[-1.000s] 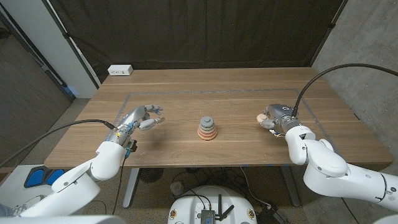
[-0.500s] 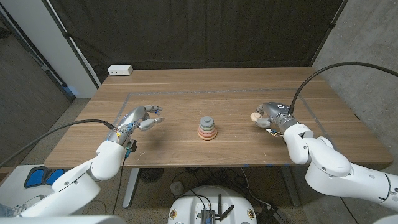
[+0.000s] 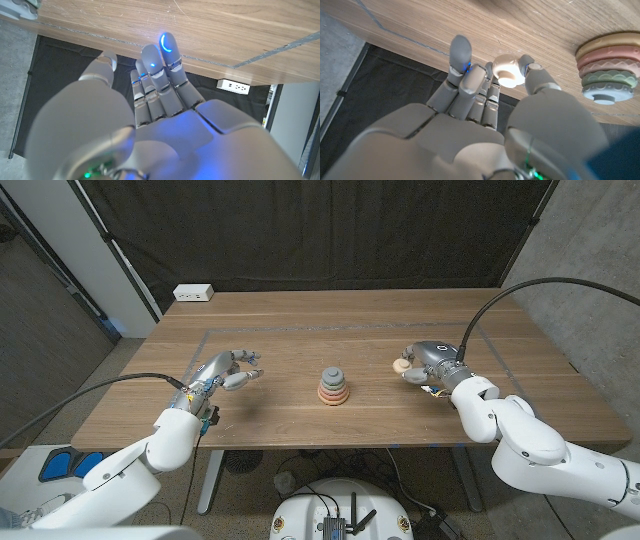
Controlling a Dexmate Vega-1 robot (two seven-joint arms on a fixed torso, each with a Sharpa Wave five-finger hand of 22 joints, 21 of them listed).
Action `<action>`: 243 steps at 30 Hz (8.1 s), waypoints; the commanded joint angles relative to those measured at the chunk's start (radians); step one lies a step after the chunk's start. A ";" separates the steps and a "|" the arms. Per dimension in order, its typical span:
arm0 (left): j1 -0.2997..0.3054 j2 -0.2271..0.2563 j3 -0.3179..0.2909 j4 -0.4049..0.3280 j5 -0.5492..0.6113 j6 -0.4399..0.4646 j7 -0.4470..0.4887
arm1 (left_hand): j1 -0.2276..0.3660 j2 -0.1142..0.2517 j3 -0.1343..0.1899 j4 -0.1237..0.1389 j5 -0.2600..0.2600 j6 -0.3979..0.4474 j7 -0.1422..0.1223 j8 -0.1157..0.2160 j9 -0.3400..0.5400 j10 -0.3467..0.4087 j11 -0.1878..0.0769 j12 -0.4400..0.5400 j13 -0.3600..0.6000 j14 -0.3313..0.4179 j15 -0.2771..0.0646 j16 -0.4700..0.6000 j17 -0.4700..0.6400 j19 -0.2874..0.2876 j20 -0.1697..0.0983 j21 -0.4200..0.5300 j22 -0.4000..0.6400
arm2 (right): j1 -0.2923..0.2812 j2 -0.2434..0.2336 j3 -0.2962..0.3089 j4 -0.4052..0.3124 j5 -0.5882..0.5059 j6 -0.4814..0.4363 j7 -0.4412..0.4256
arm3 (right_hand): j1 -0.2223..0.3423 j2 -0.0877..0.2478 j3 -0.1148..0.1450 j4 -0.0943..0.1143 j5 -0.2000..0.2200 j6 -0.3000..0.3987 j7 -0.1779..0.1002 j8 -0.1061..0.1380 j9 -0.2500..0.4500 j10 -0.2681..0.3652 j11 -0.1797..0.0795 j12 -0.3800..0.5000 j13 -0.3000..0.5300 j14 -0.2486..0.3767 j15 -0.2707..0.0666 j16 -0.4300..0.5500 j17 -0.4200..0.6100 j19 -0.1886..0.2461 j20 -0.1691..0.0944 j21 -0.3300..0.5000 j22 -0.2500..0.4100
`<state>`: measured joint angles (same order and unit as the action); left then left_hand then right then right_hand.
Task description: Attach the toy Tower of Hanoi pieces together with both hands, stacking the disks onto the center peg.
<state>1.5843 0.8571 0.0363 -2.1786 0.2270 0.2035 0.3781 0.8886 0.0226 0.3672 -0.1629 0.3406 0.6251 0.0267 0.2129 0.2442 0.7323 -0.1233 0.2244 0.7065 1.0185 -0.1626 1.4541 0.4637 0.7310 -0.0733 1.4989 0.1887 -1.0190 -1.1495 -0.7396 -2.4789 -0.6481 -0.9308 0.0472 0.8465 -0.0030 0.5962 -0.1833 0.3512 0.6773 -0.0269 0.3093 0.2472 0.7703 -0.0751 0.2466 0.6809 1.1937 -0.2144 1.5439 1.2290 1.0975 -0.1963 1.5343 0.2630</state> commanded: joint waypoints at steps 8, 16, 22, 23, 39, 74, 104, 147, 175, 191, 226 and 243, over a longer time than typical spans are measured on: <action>0.010 -0.001 0.001 -0.019 0.023 0.018 0.008 | 0.004 -0.009 0.010 -0.005 0.004 0.008 0.002 -0.002 0.001 0.005 -0.002 -0.001 0.008 0.008 -0.056 0.004 0.001 0.006 -0.133 0.005 0.002 | -0.061 0.032 0.095 0.009 -0.054 0.145 0.029 | 0.046 0.059 0.027 0.012 0.005 0.037 -0.026 0.006 0.007 0.043 -0.032 0.004 0.012 -0.001 -0.003 0.004 0.003 0.000 -0.025 -0.002 0.005; 0.031 -0.005 -0.015 -0.034 0.036 0.023 0.013 | 0.004 -0.010 0.011 -0.004 0.004 0.009 0.002 -0.002 0.002 0.006 -0.003 -0.002 0.008 0.007 -0.056 0.003 0.000 0.006 -0.133 0.005 0.002 | -0.047 0.067 0.105 0.019 -0.088 0.215 0.068 | 0.050 0.059 0.029 0.011 0.005 0.039 -0.026 0.005 0.006 0.046 -0.033 0.002 0.017 -0.001 -0.003 0.004 0.003 0.001 -0.025 0.000 0.009; 0.034 -0.011 -0.006 -0.030 0.046 0.024 0.019 | 0.004 -0.010 0.013 -0.004 0.003 0.009 0.001 -0.002 0.002 0.006 -0.002 -0.002 0.009 0.008 -0.056 0.004 0.001 0.006 -0.133 0.006 0.002 | -0.036 0.094 0.106 0.031 -0.118 0.272 0.101 | 0.052 0.059 0.029 0.011 0.004 0.041 -0.026 0.005 0.006 0.048 -0.032 0.000 0.021 -0.001 -0.003 0.005 0.003 0.001 -0.024 0.000 0.010; 0.037 -0.012 -0.008 -0.029 0.045 0.022 0.020 | 0.005 -0.010 0.013 -0.004 0.003 0.010 0.002 -0.002 0.002 0.006 -0.001 -0.002 0.009 0.007 -0.056 0.003 0.000 0.006 -0.133 0.006 0.002 | -0.032 0.099 0.108 0.034 -0.118 0.286 0.105 | 0.052 0.059 0.029 0.011 0.004 0.040 -0.026 0.005 0.006 0.048 -0.034 0.000 0.021 -0.001 -0.003 0.005 0.003 0.001 -0.024 0.000 0.010; 0.035 -0.015 -0.006 -0.034 0.055 0.022 0.015 | 0.003 -0.010 0.016 -0.003 0.003 0.011 0.003 -0.003 0.002 0.007 -0.003 -0.004 0.010 0.006 -0.056 0.005 0.000 0.005 -0.132 0.007 0.002 | -0.040 0.160 0.134 0.060 -0.169 0.376 0.140 | 0.056 0.060 0.030 0.012 0.004 0.047 -0.028 0.006 0.006 0.054 -0.034 -0.004 0.024 -0.001 -0.003 0.005 0.003 -0.002 -0.024 -0.002 0.010; 0.041 -0.021 -0.011 -0.024 0.056 -0.007 0.016 | 0.003 -0.009 0.029 -0.004 0.001 0.015 0.004 -0.004 0.004 0.017 -0.002 -0.006 0.010 0.006 -0.056 0.009 0.001 0.004 -0.133 0.011 0.002 | -0.012 0.278 0.118 0.104 -0.290 0.473 0.220 | 0.057 0.064 0.031 0.014 0.002 0.050 -0.030 0.005 0.006 0.060 -0.035 -0.011 0.030 -0.002 -0.003 0.004 0.002 -0.003 -0.024 -0.003 0.013; 0.054 -0.028 -0.016 -0.030 0.059 -0.002 0.002 | 0.002 -0.009 0.036 -0.004 -0.001 0.023 0.008 -0.004 0.005 0.023 0.000 -0.007 0.009 0.004 -0.056 0.010 -0.002 0.006 -0.132 0.013 0.002 | 0.077 0.375 0.069 0.156 -0.331 0.551 0.357 | 0.056 0.065 0.030 0.015 0.000 0.038 -0.029 -0.003 0.006 0.048 -0.034 -0.025 0.036 -0.006 -0.003 0.003 0.002 -0.004 -0.024 -0.003 0.016; 0.060 -0.040 -0.018 -0.016 0.047 -0.010 0.015 | -0.002 -0.009 0.043 -0.003 -0.003 0.029 0.010 -0.004 0.006 0.029 0.001 -0.008 0.011 0.005 -0.056 0.013 -0.003 0.006 -0.132 0.014 0.001 | 0.175 0.441 -0.011 0.245 -0.336 0.551 0.486 | 0.051 0.066 0.029 0.016 -0.002 0.038 -0.026 -0.009 0.007 0.051 -0.030 -0.032 0.039 -0.012 -0.003 0.001 0.002 -0.010 -0.025 -0.006 0.015; 0.049 -0.035 -0.010 -0.004 0.033 -0.011 0.012 | -0.004 -0.010 0.047 -0.003 -0.004 0.031 0.010 -0.004 0.006 0.029 0.002 -0.009 0.012 0.004 -0.056 0.014 -0.004 0.008 -0.132 0.014 0.001 | 0.191 0.439 -0.029 0.261 -0.332 0.547 0.505 | 0.047 0.066 0.030 0.016 -0.002 0.034 -0.028 -0.017 0.007 0.050 -0.030 -0.036 0.042 -0.017 -0.003 0.001 0.002 -0.012 -0.025 -0.006 0.015; 0.050 -0.027 -0.011 -0.006 0.030 -0.005 0.012 | -0.006 -0.010 0.049 -0.004 -0.004 0.032 0.008 -0.004 0.006 0.033 -0.001 -0.009 0.012 0.004 -0.056 0.014 -0.005 0.008 -0.132 0.014 0.001 | 0.186 0.438 -0.025 0.271 -0.313 0.551 0.482 | 0.044 0.064 0.029 0.015 -0.002 0.040 -0.030 -0.018 0.007 0.047 -0.032 -0.040 0.042 -0.020 -0.003 0.000 0.002 -0.016 -0.025 -0.008 0.013; 0.059 -0.027 -0.013 -0.008 0.033 -0.008 0.019 | -0.008 -0.011 0.054 -0.004 -0.005 0.037 0.009 -0.004 0.007 0.038 -0.002 -0.007 0.016 0.003 -0.056 0.016 -0.006 0.007 -0.132 0.014 0.001 | 0.174 0.423 -0.037 0.240 -0.434 0.546 0.538 | -0.005 -0.045 -0.008 0.016 -0.005 -0.121 -0.019 -0.074 0.032 -0.133 -0.023 -0.072 0.013 -0.053 -0.004 -0.013 0.000 -0.031 -0.024 -0.022 -0.014; 0.067 -0.032 -0.015 -0.013 0.034 -0.004 0.022 | -0.008 -0.010 0.058 -0.004 -0.006 0.039 0.008 -0.004 0.007 0.040 -0.002 -0.006 0.019 0.003 -0.056 0.017 -0.007 0.007 -0.133 0.014 0.001 | 0.154 0.435 -0.017 0.225 -0.476 0.552 0.579 | -0.012 -0.072 -0.014 0.016 -0.016 -0.187 -0.015 -0.100 0.026 -0.183 -0.004 -0.068 -0.008 -0.082 -0.004 -0.034 -0.009 -0.042 -0.025 -0.030 -0.024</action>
<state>1.6456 0.8286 0.0233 -2.1873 0.2584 0.1969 0.3965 0.8845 0.0185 0.4198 -0.1657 0.3358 0.6574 0.0299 0.2129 0.2484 0.7686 -0.1230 0.2176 0.7207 1.0183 -0.1626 1.4618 0.4542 0.7310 -0.0734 1.5067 0.1888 -0.8540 -0.7229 -0.7683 -2.2449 -1.0950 -0.3809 0.6011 0.8307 -0.0620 0.5874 -0.1640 0.3363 0.4995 -0.0389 0.2126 0.2738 0.5946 -0.0788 0.1772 0.6723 1.1148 -0.2109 1.5144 1.2195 1.0630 -0.1837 1.5051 0.2367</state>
